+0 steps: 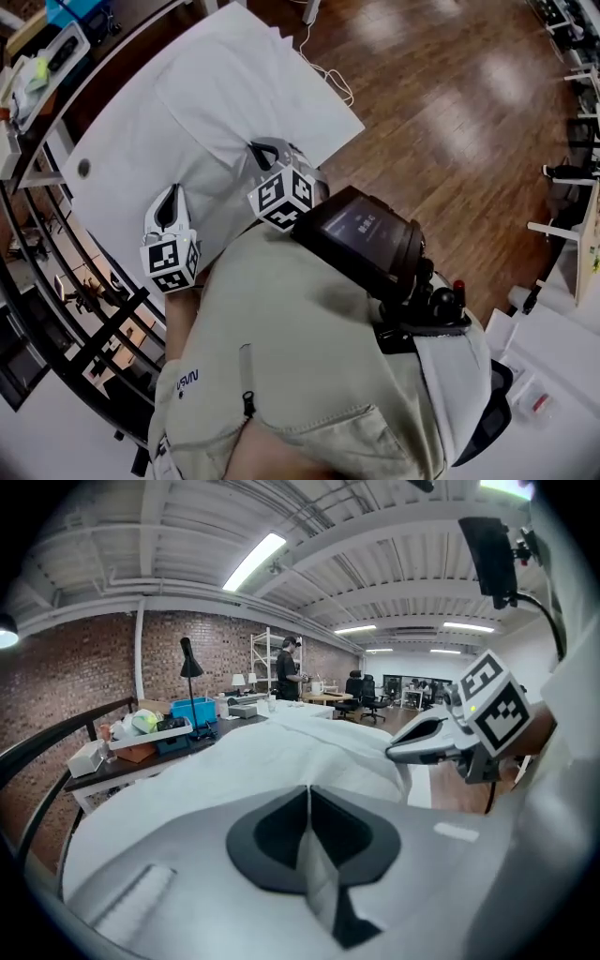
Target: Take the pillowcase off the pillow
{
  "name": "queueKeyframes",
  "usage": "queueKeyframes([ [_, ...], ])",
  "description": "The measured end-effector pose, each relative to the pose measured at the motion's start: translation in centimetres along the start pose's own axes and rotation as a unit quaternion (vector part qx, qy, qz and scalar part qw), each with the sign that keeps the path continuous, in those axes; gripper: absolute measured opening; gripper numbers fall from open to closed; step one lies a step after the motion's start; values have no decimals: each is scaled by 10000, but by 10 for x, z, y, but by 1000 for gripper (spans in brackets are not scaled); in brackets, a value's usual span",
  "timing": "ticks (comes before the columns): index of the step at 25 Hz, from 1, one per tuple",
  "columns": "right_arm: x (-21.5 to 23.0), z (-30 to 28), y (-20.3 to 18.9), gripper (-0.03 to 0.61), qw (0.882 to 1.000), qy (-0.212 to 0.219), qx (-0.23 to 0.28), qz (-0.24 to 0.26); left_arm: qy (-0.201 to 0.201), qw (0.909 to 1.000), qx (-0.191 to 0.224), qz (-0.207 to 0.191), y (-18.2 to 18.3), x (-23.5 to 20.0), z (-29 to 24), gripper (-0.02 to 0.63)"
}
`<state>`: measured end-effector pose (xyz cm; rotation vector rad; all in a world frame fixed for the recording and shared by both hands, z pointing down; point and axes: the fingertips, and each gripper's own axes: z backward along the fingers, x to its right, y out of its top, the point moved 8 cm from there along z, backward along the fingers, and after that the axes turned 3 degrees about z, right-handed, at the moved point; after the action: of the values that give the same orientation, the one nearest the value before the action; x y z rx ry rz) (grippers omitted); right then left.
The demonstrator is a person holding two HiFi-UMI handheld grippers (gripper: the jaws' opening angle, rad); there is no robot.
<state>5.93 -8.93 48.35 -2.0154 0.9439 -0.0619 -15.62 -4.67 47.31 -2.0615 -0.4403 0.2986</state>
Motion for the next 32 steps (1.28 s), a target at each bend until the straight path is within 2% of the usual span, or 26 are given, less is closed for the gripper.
queueKeyframes([
  [9, 53, 15, -9, 5, 9958, -915, -47, -60, 162, 9987, 439, 217, 30, -25, 23, 15],
  [13, 79, 18, -20, 5, 9904, -1364, -159, -172, 204, 9970, 573, 473, 34, -32, 31, 14],
  [18, 97, 12, -36, 5, 9857, -1629, -420, -129, 155, 9961, 587, 643, 31, -30, 29, 14],
  [20, 96, 0, -50, 5, 9853, -1584, -629, -133, 120, 9967, 481, 646, 24, -27, 25, 14],
  [26, 81, -23, -102, 5, 9859, -1016, -1253, -444, -235, 9950, -81, 965, -26, -14, -2, 17],
  [32, 87, -25, -110, 5, 9879, -624, -1163, -810, -338, 9978, -122, 560, -30, 1, -12, 35],
])
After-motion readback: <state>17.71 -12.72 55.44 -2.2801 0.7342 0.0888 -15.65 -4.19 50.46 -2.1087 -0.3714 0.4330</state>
